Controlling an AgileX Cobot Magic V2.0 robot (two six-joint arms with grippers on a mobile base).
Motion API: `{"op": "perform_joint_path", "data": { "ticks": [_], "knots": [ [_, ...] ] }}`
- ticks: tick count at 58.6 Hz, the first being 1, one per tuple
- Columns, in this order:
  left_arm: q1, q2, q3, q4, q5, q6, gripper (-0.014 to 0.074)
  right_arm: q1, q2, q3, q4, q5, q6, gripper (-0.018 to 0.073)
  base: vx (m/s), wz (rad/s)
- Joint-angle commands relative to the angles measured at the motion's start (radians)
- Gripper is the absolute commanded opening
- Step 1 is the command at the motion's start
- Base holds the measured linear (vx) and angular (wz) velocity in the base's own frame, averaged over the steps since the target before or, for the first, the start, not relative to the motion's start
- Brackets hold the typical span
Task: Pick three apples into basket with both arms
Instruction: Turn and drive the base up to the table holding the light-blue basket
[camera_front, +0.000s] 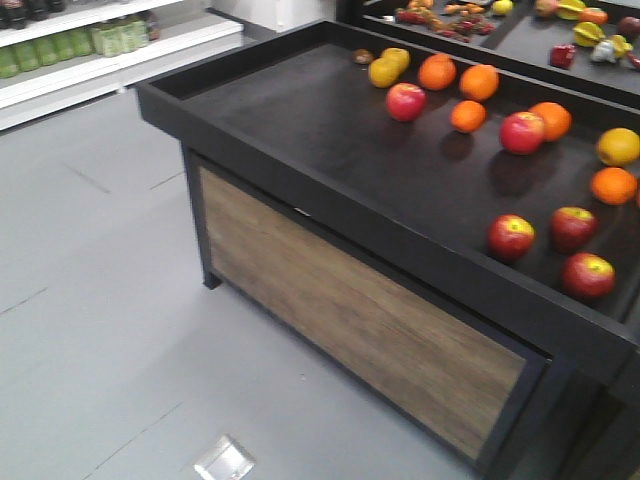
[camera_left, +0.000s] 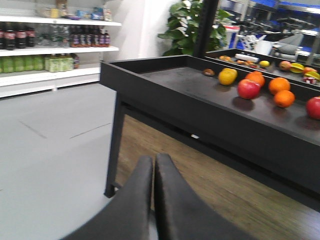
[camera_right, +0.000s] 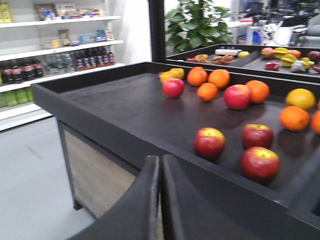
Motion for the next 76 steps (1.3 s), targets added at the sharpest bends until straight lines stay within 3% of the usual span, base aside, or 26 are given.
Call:
{"op": "perform_joint_path", "data": {
  "ticks": [1, 76],
  "knots": [
    [0.001, -0.003, -0.026, -0.006, -0.081, -0.003, -0.0006, -0.004, -0.011, 0.011, -0.008, -0.071, -0.007, -0.0009, -0.01, -0.41],
    [0.001, -0.003, -0.026, -0.006, -0.081, -0.003, -0.0006, -0.004, -0.011, 0.011, -0.008, -0.071, -0.007, -0.0009, 0.0, -0.4]
  ]
}}
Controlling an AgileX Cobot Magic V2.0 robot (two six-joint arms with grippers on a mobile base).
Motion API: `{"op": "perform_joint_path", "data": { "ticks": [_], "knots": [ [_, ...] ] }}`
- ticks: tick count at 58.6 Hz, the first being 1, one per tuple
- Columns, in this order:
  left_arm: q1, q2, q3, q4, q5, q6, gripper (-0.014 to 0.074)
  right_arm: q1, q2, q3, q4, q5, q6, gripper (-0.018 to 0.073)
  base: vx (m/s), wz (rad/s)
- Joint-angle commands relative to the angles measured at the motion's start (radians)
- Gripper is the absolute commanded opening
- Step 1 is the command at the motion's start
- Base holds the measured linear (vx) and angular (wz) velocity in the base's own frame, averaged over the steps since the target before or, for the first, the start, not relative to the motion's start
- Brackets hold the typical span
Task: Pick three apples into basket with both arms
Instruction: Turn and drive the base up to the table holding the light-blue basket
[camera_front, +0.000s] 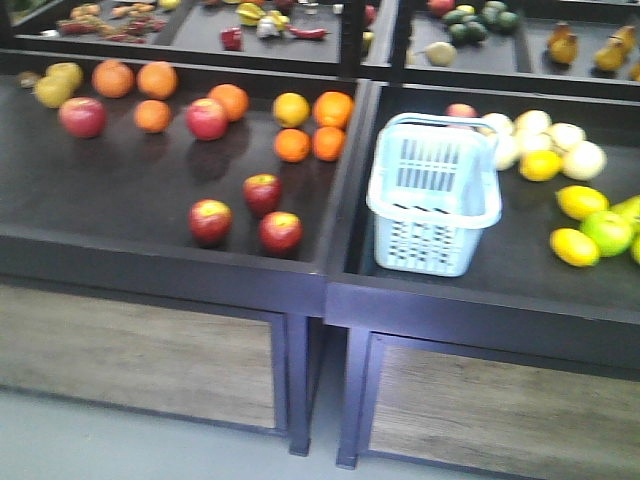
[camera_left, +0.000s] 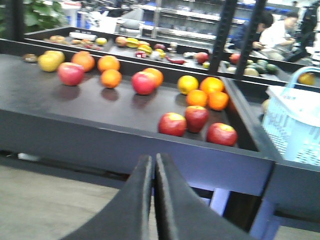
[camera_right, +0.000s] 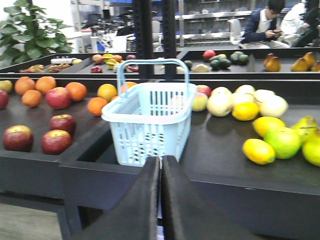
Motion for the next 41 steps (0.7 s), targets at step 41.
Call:
{"op": "perform_joint_path", "data": {
  "ticks": [41],
  "knots": [
    [0.001, -0.003, -0.026, -0.006, -0.081, -0.003, -0.0006, -0.004, -0.011, 0.011, -0.008, -0.071, -0.007, -0.0009, 0.07, -0.29]
  ]
}}
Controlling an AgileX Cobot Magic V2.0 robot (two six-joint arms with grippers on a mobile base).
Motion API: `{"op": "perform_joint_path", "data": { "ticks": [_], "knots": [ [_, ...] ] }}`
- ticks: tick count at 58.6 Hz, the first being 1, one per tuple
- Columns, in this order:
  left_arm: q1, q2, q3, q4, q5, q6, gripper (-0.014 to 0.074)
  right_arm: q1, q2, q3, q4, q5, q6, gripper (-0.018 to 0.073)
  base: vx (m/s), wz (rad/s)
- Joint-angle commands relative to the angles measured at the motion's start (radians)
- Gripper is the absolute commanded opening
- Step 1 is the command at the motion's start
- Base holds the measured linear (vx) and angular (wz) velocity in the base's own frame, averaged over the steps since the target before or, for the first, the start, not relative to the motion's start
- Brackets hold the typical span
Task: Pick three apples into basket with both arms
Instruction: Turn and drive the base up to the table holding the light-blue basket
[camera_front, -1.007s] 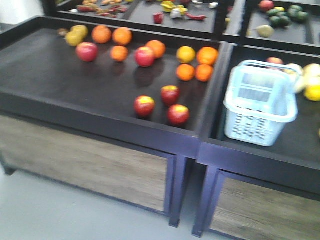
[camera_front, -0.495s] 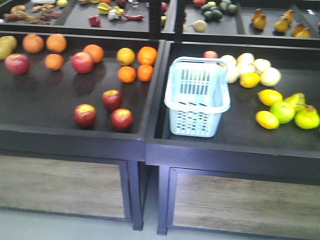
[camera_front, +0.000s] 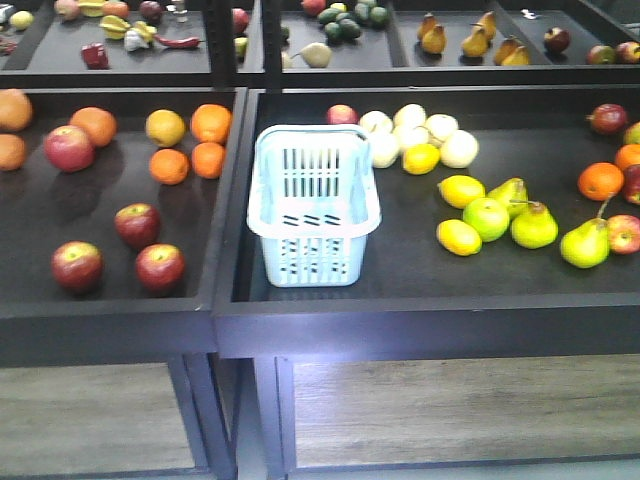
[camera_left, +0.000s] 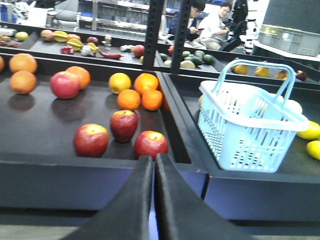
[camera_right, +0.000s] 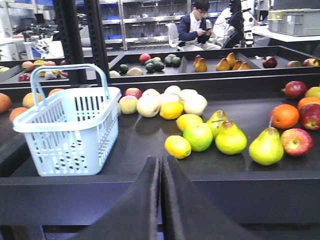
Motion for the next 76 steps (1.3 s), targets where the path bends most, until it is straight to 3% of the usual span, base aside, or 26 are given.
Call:
{"op": "perform_joint_path", "data": {
  "ticks": [1, 76],
  "knots": [
    [0.001, -0.003, -0.026, -0.006, -0.081, -0.003, -0.0006, -0.004, -0.011, 0.011, -0.008, -0.071, -0.007, -0.0009, 0.09, -0.22],
    [0.001, -0.003, -0.026, -0.006, -0.081, -0.003, -0.0006, -0.004, -0.011, 0.011, -0.008, -0.071, -0.007, -0.0009, 0.13, -0.03]
  ]
}}
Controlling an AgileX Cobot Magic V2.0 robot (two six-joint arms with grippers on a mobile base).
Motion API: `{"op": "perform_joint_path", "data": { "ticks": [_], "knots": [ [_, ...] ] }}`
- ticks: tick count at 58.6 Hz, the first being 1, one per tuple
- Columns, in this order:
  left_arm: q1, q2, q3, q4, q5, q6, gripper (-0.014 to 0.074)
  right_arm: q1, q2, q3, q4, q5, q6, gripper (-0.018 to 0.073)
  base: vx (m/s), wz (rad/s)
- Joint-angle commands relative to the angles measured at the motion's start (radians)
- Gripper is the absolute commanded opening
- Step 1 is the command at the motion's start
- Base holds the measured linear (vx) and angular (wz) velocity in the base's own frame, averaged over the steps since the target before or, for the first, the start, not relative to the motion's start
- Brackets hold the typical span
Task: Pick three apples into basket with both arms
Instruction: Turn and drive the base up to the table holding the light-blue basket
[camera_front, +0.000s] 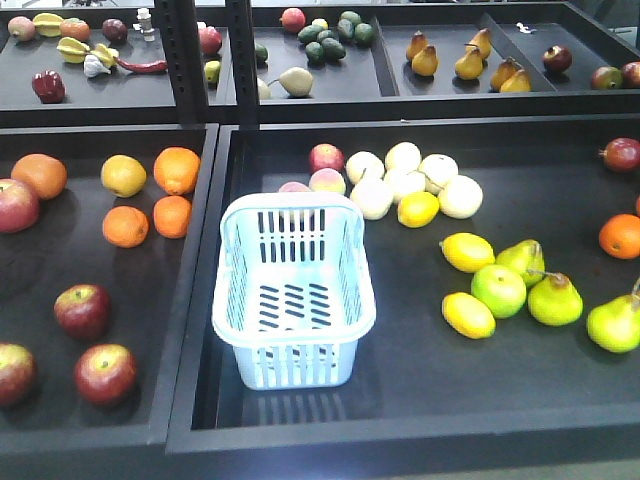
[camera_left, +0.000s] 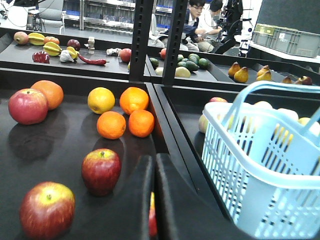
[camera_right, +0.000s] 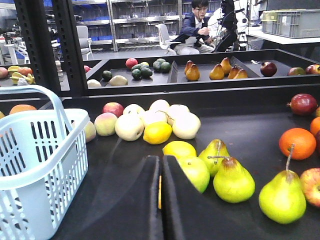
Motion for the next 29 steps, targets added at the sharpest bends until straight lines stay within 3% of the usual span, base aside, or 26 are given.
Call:
{"op": "perform_joint_path", "data": {
  "ticks": [1, 29],
  "knots": [
    [0.001, -0.003, -0.026, -0.006, -0.081, -0.003, -0.0006, -0.004, -0.011, 0.011, -0.008, -0.071, -0.007, -0.0009, 0.15, 0.02],
    [0.001, -0.003, -0.026, -0.006, -0.081, -0.003, -0.0006, -0.004, -0.011, 0.011, -0.008, -0.071, -0.007, -0.0009, 0.13, 0.03]
  ]
}}
